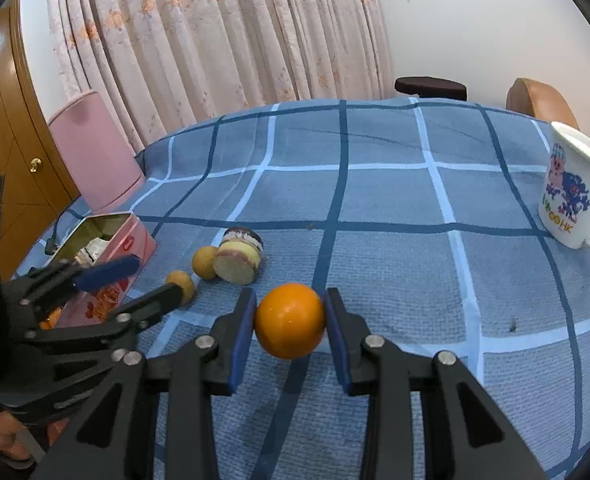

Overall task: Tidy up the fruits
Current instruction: 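Grasp a small yellow fruit with the left gripper while the right holds the orange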

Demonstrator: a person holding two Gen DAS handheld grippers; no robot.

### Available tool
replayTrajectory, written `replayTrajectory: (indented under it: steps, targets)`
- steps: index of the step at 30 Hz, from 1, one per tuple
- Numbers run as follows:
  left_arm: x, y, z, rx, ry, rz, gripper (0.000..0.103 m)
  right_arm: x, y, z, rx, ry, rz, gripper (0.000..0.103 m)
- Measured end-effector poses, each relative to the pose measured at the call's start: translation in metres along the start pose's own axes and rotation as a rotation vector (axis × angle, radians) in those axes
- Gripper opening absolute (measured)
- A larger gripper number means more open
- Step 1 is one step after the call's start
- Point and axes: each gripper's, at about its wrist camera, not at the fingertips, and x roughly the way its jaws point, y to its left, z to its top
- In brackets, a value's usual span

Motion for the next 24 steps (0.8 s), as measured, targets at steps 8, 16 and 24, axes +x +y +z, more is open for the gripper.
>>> replayTrajectory:
  steps: [8,16,24]
  targets:
    - [0.016,-0.003,0.001,-0.018,0.07,0.0,0.04,0.002,0.003,0.0,-0.013,0.008,0.004,0.037]
    - [0.024,-0.003,0.003,-0.02,0.089,0.005,0.031,0.005,0.003,0.0,-0.02,0.025,0.009,0.038]
    - [0.016,0.0,0.002,-0.033,0.06,-0.03,0.027,0.002,0.004,0.0,-0.018,0.016,0.009,0.038]
